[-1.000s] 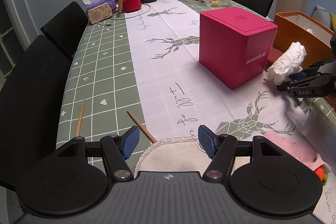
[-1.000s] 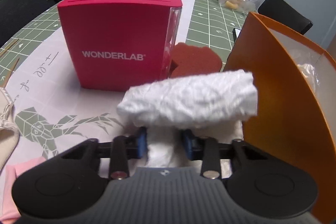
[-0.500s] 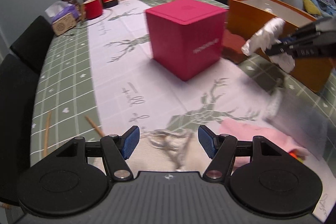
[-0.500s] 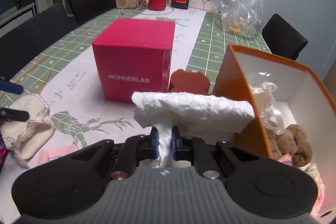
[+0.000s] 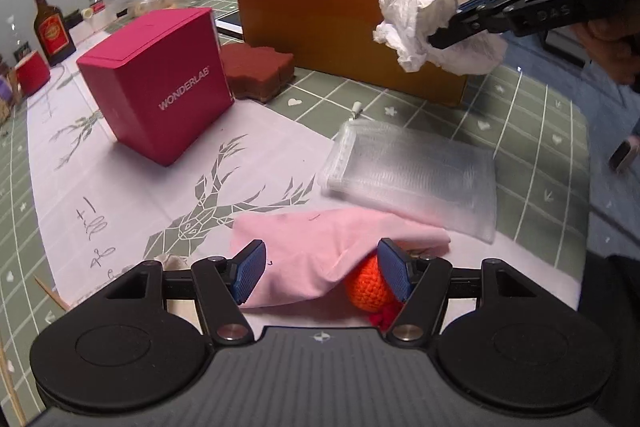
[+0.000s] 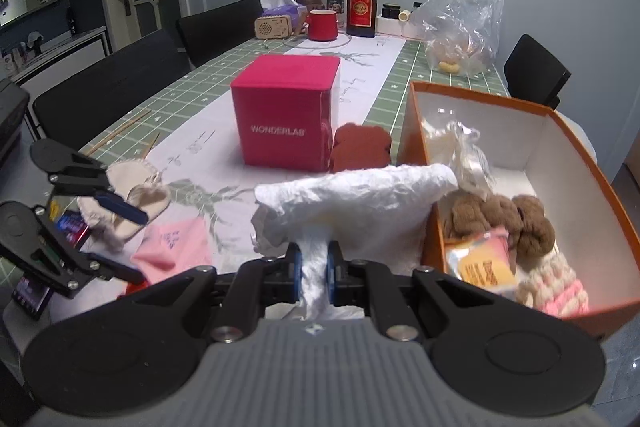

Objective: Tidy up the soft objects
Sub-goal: 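Lift the white cloth with the right tool while the left tool reaches the pink cloth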

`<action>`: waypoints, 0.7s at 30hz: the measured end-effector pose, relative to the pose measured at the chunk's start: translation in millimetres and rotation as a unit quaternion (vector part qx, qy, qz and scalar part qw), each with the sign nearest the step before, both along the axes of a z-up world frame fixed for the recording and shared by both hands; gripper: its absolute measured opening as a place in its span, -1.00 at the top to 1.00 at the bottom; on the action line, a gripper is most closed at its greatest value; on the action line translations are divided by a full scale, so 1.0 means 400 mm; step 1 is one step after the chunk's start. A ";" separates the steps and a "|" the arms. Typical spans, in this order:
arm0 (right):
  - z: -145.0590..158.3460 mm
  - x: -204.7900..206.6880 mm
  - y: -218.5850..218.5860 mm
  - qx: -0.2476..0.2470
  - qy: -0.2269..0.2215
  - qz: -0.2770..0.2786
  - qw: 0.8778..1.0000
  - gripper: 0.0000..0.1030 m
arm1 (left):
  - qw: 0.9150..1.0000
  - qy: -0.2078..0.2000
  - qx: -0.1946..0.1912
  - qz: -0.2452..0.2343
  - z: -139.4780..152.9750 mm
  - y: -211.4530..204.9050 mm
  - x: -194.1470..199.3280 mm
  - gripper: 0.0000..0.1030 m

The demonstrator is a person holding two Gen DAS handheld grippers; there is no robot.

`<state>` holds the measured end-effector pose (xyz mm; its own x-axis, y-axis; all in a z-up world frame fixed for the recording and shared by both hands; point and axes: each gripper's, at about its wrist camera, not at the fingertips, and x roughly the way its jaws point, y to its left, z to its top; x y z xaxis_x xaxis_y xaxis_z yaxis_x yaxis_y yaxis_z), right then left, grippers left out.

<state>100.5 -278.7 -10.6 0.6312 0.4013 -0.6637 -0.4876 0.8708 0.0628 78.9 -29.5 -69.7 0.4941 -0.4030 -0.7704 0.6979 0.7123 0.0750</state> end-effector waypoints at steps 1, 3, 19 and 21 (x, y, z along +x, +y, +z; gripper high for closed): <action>-0.005 -0.015 -0.008 0.000 0.001 0.003 1.000 0.81 | 1.000 -0.005 0.004 -0.001 -0.001 -0.003 0.000 -0.47; -0.014 -0.036 -0.016 0.001 0.001 0.004 1.000 0.80 | 1.000 0.000 0.006 -0.008 0.002 0.002 0.007 -0.47; -0.046 -0.078 -0.019 0.003 0.013 0.007 1.000 0.76 | 0.990 0.102 -0.014 0.093 -0.063 0.024 0.127 -0.50; -0.046 -0.081 -0.011 0.002 0.013 0.012 1.000 0.75 | 0.989 0.108 -0.005 0.097 -0.076 0.015 0.134 -0.56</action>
<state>68.2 -283.1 -29.1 0.6040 0.4181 -0.6785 -0.5060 0.8589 0.0789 132.3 -23.6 -100.0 0.3871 -0.3249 -0.8629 0.5477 0.8339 -0.0683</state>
